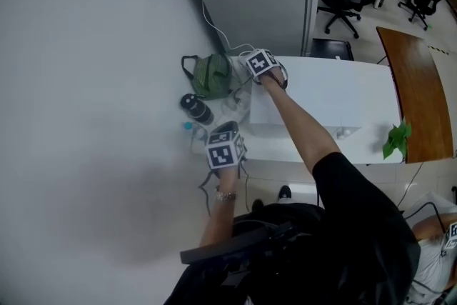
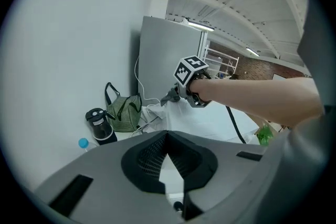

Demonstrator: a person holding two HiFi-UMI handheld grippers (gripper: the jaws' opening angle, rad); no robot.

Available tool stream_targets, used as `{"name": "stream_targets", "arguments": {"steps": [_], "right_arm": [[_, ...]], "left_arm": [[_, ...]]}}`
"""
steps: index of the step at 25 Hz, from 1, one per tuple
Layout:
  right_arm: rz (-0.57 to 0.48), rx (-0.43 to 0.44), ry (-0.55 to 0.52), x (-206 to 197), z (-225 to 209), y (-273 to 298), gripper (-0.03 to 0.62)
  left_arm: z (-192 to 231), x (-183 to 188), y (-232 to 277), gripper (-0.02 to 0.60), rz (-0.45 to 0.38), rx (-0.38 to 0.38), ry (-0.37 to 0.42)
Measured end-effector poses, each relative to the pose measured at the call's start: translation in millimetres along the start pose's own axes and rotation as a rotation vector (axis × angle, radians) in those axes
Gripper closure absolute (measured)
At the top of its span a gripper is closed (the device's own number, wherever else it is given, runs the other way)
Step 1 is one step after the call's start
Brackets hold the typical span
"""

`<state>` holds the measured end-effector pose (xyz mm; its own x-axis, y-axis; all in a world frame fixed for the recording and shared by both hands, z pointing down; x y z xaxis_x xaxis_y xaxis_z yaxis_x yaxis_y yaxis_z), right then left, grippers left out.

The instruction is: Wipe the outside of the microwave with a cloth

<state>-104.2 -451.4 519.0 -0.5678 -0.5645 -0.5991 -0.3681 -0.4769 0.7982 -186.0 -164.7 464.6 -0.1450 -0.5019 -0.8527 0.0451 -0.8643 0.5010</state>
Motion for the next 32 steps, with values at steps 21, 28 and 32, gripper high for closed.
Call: {"name": "stream_targets", "arguments": {"steps": [21,28,32], "right_arm": [[0.114,-0.363,0.327,-180,-294,-87,0.523],[0.026,-0.265,0.247,-124,-206,-76,0.525],[-0.057,0.031,0.091,-62,-81,-51,0.525]], "left_arm": [[-48,18,44,0.588,0.018,-0.187,0.072],[-17,14,25,0.588,-0.001,-0.122,0.036],[-15,12,19,0.588,0.005,-0.114,0.040]]}}
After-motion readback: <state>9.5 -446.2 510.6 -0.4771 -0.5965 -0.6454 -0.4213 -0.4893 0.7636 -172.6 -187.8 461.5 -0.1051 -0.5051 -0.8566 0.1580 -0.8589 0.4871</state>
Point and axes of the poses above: the fingertips, and each gripper's own axes: y forward along the fingers, z to its left, x out of its top, the point moved 10 cm from there along -y, backward along the fingers, and after that the axes turned 1 degree about -y, right-handed, at the moved point
